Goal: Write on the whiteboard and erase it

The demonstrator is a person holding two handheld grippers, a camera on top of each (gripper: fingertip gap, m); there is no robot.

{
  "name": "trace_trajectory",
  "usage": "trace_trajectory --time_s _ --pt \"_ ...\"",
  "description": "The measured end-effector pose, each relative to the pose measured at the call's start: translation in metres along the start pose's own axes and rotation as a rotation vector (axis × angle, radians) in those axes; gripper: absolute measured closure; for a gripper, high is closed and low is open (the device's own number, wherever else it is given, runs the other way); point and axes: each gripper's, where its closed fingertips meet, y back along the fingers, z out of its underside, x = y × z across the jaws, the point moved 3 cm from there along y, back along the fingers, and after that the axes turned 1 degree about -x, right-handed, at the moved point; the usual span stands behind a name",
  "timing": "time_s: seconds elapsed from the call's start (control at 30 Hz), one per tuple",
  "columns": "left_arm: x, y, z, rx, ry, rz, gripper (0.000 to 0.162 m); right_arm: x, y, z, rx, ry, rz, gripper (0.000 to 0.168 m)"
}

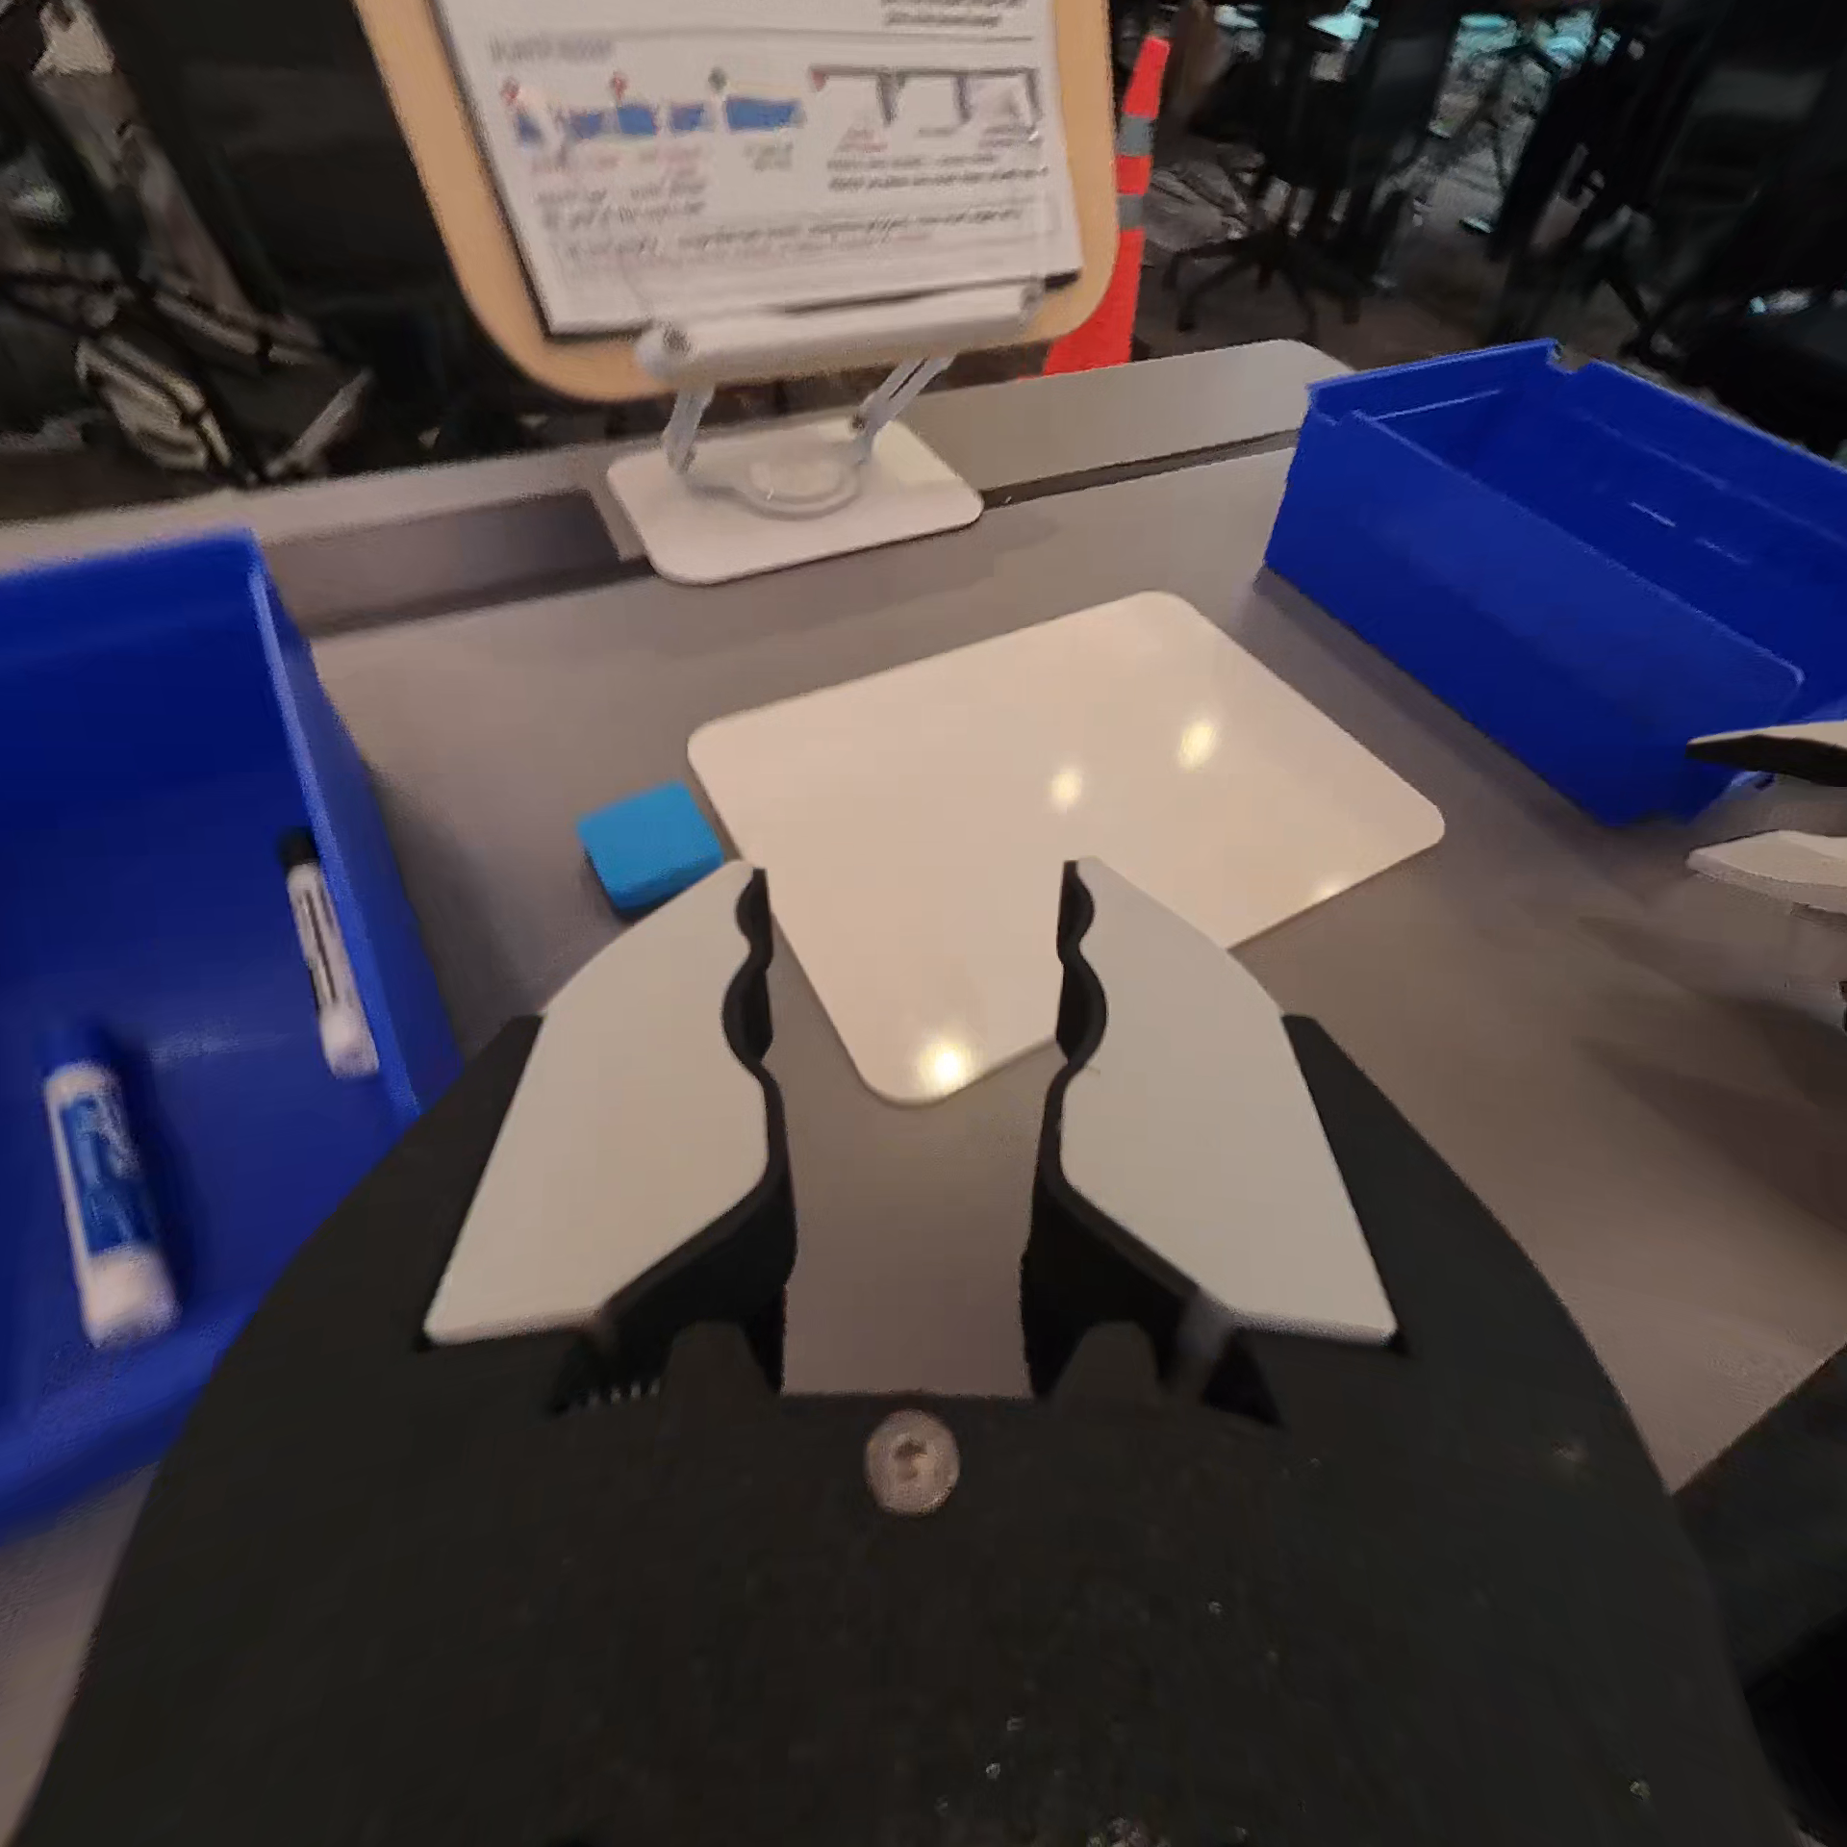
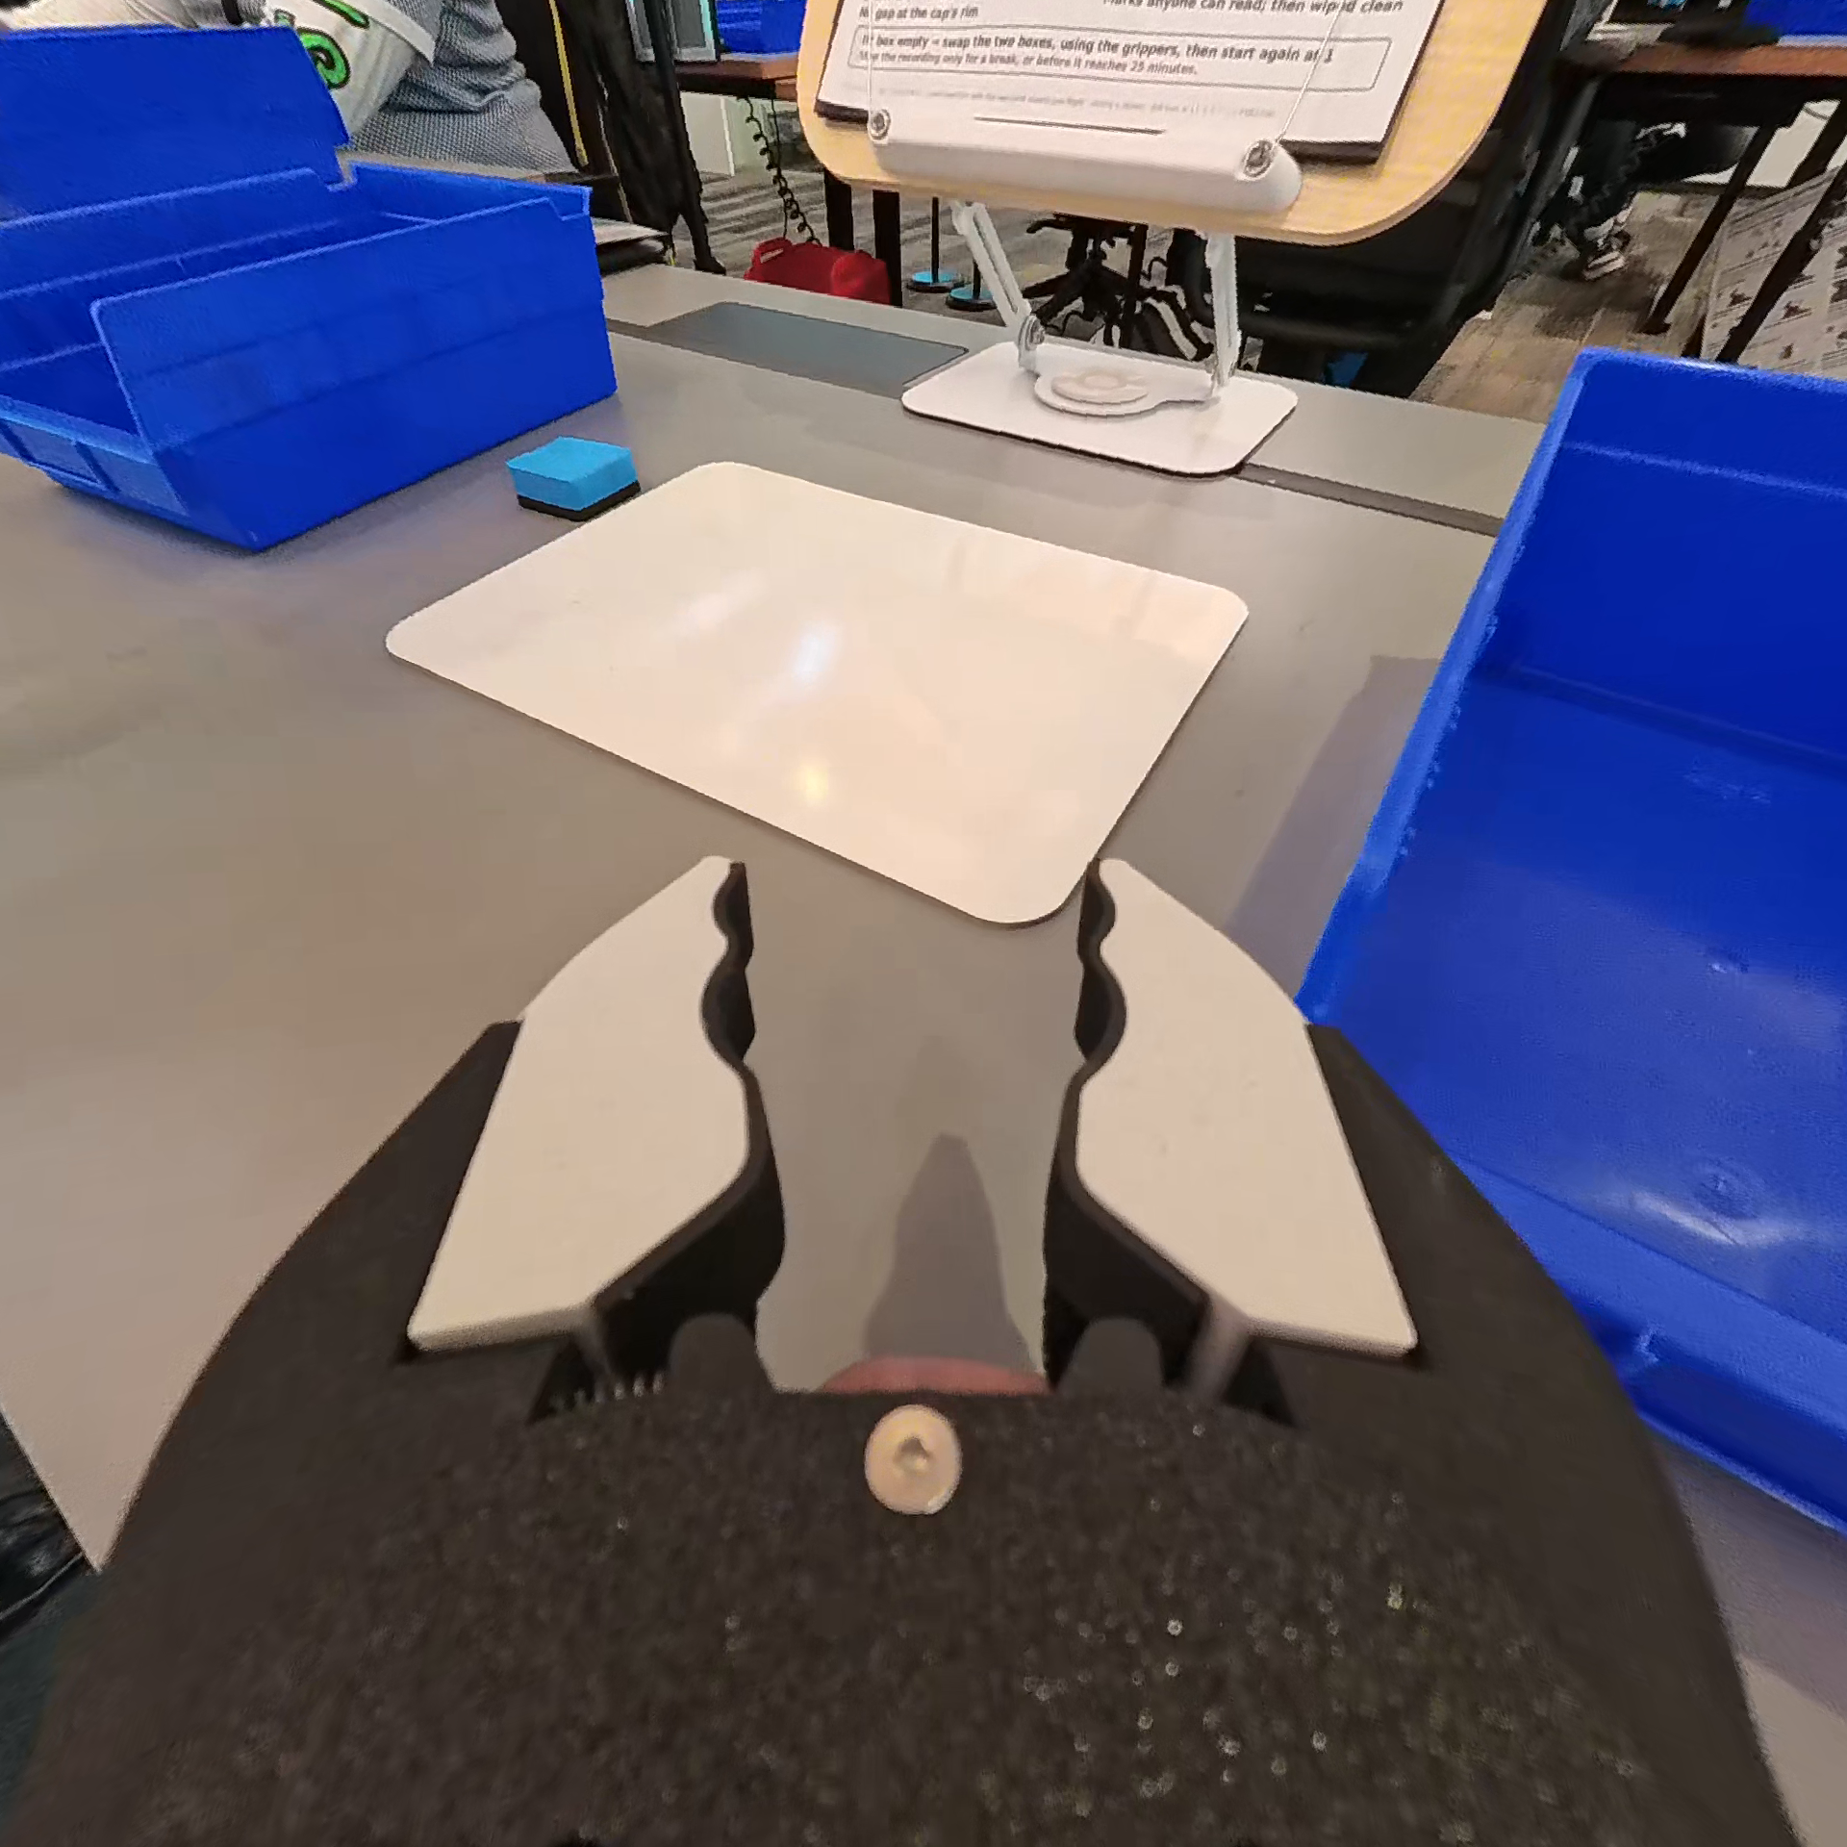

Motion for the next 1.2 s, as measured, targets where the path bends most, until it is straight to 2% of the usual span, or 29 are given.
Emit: trace_trajectory --time_s 0.2,0.33,0.53,0.83,0.97,1.07,1.2 --pt "0.017 0.002 0.086 -0.048 0.124 0.047 0.106 -0.007 -0.003 -0.003 0.019 -0.022 -0.029 0.105" --pt "0.024 -0.006 0.116 -0.112 0.046 0.062 0.107 -0.013 -0.011 -0.004 0.007 -0.018 -0.043 0.105" --pt "0.036 -0.006 0.119 -0.123 -0.018 0.099 0.107 -0.018 -0.014 -0.005 0.0 0.0 -0.01 0.105" --pt "0.031 -0.006 0.117 -0.129 0.044 0.1 0.109 -0.018 -0.012 0.0 -0.012 0.016 -0.024 0.105" --pt "0.025 0.002 0.102 -0.107 0.078 0.079 0.11 -0.02 -0.01 -0.001 -0.002 0.013 -0.034 0.106" --pt "-0.004 0.016 0.07 -0.099 0.09 -0.006 0.111 -0.023 -0.011 0.001 -0.014 0.012 -0.048 0.105" --pt "-0.087 0.031 0.032 -0.264 0.085 -0.228 0.11 -0.026 -0.011 0.002 -0.017 0.032 -0.054 0.105"
